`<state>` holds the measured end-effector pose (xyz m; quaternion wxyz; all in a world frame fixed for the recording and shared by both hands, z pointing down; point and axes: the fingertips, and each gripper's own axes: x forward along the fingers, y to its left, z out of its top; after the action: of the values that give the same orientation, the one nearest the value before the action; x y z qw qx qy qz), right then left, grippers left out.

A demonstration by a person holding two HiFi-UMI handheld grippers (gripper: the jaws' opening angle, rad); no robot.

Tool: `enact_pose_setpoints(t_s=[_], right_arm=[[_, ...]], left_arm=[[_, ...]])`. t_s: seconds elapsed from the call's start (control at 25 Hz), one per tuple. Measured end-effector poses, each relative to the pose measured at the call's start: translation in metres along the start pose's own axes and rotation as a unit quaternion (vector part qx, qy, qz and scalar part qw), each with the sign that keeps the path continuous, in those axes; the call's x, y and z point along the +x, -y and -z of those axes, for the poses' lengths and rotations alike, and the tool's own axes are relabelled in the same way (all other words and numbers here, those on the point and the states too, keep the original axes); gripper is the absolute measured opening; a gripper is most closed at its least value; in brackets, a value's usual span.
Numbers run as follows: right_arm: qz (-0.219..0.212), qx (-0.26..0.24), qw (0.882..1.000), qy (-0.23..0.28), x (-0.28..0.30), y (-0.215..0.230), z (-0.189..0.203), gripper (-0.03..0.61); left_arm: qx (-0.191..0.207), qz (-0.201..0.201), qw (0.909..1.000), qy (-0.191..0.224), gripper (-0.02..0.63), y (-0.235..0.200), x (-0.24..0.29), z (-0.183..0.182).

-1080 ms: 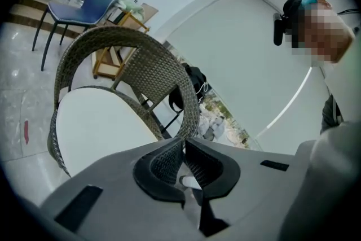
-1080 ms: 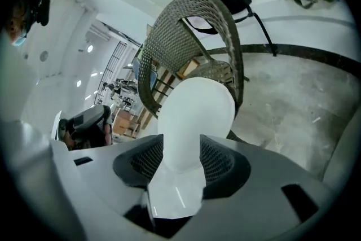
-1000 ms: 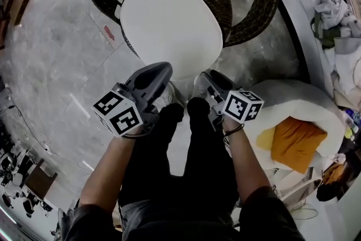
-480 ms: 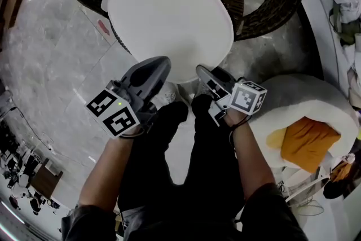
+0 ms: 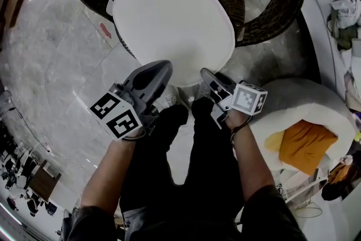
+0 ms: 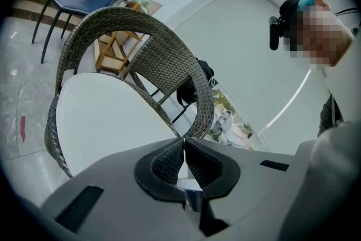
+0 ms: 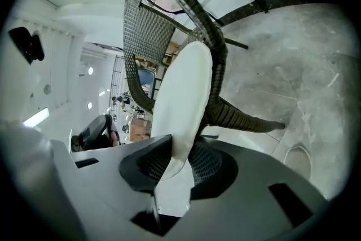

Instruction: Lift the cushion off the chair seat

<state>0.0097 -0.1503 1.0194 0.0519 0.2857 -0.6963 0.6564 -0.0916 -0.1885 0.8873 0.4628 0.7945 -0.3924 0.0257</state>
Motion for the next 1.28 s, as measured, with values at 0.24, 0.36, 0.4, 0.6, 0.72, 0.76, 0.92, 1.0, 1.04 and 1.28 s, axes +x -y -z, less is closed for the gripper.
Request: enact_pose_setpoints(t_s=[0.24, 0.36, 0.4, 0.6, 0.72, 0.76, 0.92, 1.0, 1.04, 1.28], right_arm=[[-0.002, -0.034, 0.999, 0.025, -0.005, -0.031, -0.013, 0.055], [-0.008, -0.046, 0.998, 0.033, -0.013, -0.056, -0.021, 0.048], [-0.011, -0.051, 0.998, 0.035, -0.016, -0.067, -0.024, 0.046], [-0.032, -0.075, 0.995, 0.054, -0.026, -0.129, -0.048, 0.040], [-0.046, -0.093, 0.992, 0.065, -0.032, -0.171, -0.066, 0.038], [-0.049, -0.102, 0.991, 0.067, -0.034, -0.185, -0.071, 0.038], [-0.059, -0.126, 0.987, 0.077, -0.044, -0.236, -0.087, 0.035], [-0.063, -0.138, 0.985, 0.083, -0.050, -0.261, -0.096, 0.035], [-0.065, -0.143, 0.984, 0.086, -0.054, -0.273, -0.100, 0.035], [-0.083, -0.171, 0.976, 0.108, -0.085, -0.352, -0.120, 0.035]], left_arm=[[-0.002, 0.002, 1.0000, 0.003, 0.012, 0.015, -0.009, -0.012], [0.005, 0.004, 1.0000, 0.006, 0.011, 0.029, -0.017, -0.025], [0.009, 0.005, 0.9999, 0.007, 0.011, 0.034, -0.020, -0.030], [0.022, 0.009, 0.9994, 0.027, 0.011, 0.059, -0.035, -0.069], [0.031, 0.013, 0.9986, 0.042, 0.011, 0.079, -0.048, -0.094], [0.033, 0.014, 0.9982, 0.047, 0.011, 0.085, -0.053, -0.102], [0.042, 0.017, 0.9972, 0.060, 0.011, 0.108, -0.074, -0.134], [0.048, 0.019, 0.9963, 0.068, 0.011, 0.121, -0.086, -0.151], [0.051, 0.021, 0.9959, 0.072, 0.011, 0.128, -0.092, -0.159], [0.067, 0.029, 0.9931, 0.092, 0.011, 0.172, -0.128, -0.206]])
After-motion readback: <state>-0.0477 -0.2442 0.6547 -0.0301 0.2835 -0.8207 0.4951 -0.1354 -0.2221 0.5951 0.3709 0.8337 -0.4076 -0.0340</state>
